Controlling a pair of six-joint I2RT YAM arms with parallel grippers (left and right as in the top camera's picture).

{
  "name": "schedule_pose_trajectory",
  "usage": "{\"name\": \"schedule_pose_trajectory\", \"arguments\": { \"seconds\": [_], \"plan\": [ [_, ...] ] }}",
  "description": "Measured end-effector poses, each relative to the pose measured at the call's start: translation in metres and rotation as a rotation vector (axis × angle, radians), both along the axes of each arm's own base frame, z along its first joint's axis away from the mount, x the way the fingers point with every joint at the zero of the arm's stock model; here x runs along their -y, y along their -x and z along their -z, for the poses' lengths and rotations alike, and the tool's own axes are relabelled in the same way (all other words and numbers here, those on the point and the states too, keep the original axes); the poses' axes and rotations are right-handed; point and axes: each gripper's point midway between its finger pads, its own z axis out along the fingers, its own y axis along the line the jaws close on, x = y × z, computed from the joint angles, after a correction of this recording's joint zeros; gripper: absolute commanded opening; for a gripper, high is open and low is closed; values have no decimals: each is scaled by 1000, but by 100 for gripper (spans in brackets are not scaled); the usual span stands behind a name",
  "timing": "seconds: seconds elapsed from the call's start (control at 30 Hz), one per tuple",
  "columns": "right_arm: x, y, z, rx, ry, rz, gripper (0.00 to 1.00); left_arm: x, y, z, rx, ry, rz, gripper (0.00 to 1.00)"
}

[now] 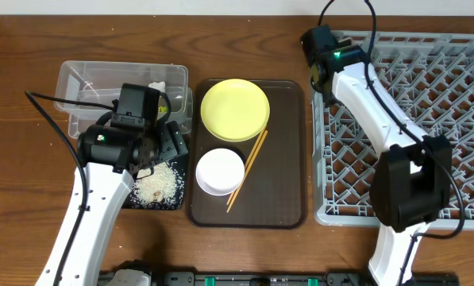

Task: Sort waste into correct bins and load items into the dishwasher rack
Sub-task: 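Carry the blue bowl into the dish rack and release, then reach the right gripper to the white bowl and grasp it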

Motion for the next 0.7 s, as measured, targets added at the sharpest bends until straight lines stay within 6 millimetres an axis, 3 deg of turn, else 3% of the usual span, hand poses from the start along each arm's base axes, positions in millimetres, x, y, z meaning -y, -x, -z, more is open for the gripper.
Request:
{"name": "schedule_pose_trajectory", "arguments": {
  "seconds": [0.13, 0.23, 0.33, 0.43, 0.53, 0.63, 0.7],
  "plan": [
    [-29, -10, -33, 127, -142, -55, 83, 0, 0, 0, 1, 0, 0, 92],
    [-62, -15, -57, 198, -328, -132, 78, 0, 0, 0, 2, 0, 0, 92],
    [-101, -17, -64, 194, -517, -229, 76, 0, 0, 0, 2, 0, 0, 92],
    [-132, -11, -48, 117, -636, -293, 72, 0, 0, 0, 1, 0, 0, 92],
    [-156, 0, -19, 12, -682, -323, 73, 0, 0, 0, 1, 0, 0, 92],
    [-178, 21, 16, -123, -693, -341, 75, 0, 0, 0, 1, 0, 0, 92],
    [-191, 37, 34, -203, -689, -355, 70, 0, 0, 0, 1, 0, 0, 93]
  ]
}}
